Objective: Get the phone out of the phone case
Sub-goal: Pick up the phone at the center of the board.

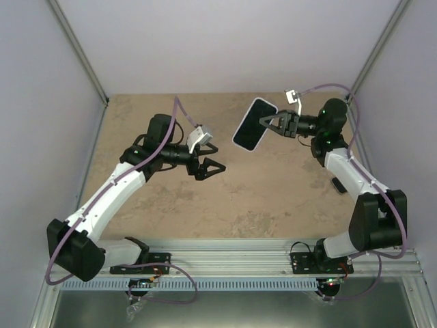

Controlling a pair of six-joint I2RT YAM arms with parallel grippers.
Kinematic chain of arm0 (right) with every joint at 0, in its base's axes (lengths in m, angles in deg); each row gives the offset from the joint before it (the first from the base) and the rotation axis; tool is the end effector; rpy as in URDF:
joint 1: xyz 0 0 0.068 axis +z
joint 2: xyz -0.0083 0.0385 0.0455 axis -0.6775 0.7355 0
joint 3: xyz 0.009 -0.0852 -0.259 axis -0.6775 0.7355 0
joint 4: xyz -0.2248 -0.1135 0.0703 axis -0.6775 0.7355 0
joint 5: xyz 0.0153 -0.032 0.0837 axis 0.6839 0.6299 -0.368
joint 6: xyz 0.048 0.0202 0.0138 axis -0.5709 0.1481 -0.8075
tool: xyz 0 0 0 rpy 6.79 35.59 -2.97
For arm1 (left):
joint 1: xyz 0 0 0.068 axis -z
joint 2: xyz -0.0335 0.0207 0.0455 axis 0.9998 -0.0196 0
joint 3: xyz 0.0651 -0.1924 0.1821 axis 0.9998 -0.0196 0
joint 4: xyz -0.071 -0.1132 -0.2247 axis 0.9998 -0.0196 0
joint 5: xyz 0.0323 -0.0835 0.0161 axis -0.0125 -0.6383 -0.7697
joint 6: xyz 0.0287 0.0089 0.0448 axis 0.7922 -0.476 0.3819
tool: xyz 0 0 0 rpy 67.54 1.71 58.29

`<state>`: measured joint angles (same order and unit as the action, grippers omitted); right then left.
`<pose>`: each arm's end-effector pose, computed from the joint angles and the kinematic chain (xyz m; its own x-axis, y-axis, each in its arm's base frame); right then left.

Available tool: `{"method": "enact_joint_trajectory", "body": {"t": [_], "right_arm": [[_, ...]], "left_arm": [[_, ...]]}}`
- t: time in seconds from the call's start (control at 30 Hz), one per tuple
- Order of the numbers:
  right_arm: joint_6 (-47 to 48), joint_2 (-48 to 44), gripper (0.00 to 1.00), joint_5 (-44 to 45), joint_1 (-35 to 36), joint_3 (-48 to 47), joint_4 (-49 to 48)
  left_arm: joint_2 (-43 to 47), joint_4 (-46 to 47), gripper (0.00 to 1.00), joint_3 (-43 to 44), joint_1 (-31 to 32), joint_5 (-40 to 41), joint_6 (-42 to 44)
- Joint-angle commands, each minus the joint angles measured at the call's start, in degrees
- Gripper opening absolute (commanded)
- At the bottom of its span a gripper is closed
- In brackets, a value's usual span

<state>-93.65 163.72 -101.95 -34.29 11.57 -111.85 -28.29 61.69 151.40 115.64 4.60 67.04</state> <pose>0.3198 0.0813 0.3336 -0.7177 0.1363 -0.6829 -0.6772 0.0918 0.7300 0.2280 -0.1451 0.3354 -0.3749 0.3022 -0.8764 0.9156 0.2693 -0.2987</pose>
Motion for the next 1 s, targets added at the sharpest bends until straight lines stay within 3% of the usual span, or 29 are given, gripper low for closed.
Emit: {"method": "enact_joint_trajectory", "body": {"t": [0.0,0.33,0.7,0.97], "right_arm": [[-4.8,-3.1,0.00,-6.1,2.1,0.2,-13.8],[-5.7,-4.9,0.01,-11.1,4.9,-0.5,-15.8],[-3.5,-6.1,0.01,-12.4,6.5,-0.3,-12.9],[-3.4,-6.1,0.01,-11.7,6.5,-0.5,-12.4]], "left_arm": [[1.4,-0.2,0.95,-0.8,-0.2,-6.3,4.0],[0.6,3.8,0.82,-1.1,-0.2,-13.4,1.1],[0.1,9.5,0.69,-1.1,-0.1,-9.5,-6.7],[-0.2,11.3,0.66,-1.2,-0.1,-8.6,-8.2]]}}
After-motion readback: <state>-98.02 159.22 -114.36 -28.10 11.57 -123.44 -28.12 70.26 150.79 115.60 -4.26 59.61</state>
